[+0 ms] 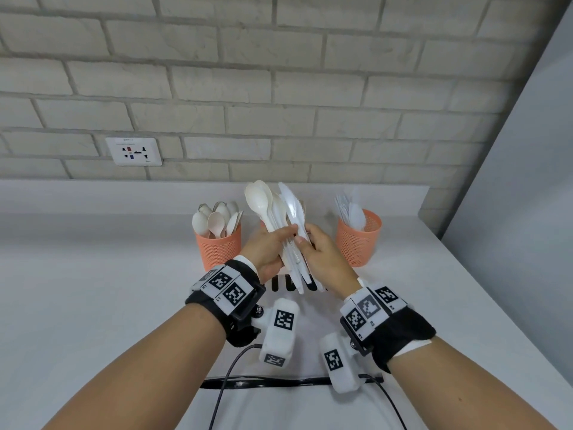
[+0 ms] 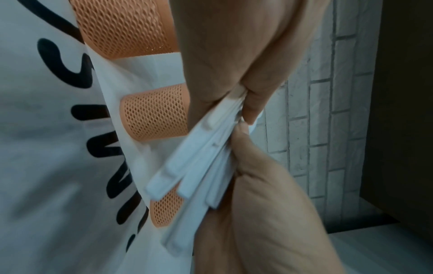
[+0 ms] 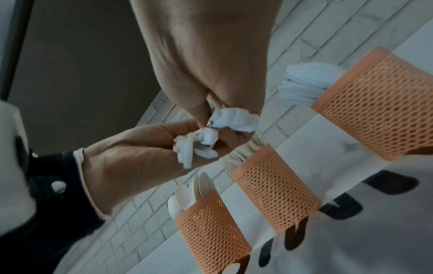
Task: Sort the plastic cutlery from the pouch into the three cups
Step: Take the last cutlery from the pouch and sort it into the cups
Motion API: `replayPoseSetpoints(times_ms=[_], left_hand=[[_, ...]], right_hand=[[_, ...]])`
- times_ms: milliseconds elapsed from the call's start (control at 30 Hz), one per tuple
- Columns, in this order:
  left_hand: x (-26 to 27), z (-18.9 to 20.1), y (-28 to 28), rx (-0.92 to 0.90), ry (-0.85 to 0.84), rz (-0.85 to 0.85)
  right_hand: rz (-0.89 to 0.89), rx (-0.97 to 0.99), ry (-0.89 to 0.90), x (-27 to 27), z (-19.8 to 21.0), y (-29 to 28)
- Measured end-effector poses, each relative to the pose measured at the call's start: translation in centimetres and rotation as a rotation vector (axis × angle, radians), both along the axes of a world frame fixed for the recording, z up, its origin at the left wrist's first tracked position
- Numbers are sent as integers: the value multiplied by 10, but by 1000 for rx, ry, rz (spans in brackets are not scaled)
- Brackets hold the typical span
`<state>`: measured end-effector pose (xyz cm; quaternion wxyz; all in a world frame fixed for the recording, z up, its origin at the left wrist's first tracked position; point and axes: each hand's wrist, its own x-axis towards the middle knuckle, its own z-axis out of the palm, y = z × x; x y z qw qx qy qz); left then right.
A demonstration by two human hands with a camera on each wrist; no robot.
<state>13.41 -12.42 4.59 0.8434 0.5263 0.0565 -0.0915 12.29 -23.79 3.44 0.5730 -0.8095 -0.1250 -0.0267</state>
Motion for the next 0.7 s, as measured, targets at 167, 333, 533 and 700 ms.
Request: replayPoseSetpoints(times_ms=[167,333,533,700], left_hand=[[6,1,-8,-27,48,-59],[9,6,-14,-12,8,-53],[10,7,-18,-29,-66,-159],[11,8,-16,-46,-77,-217]], right_hand=[[-94,-39,-11,6,13,-26],[-286,33,-190,30,42,-73],[-397,185,-212,76,40,-103],[-374,70,-13,100,8,-106]])
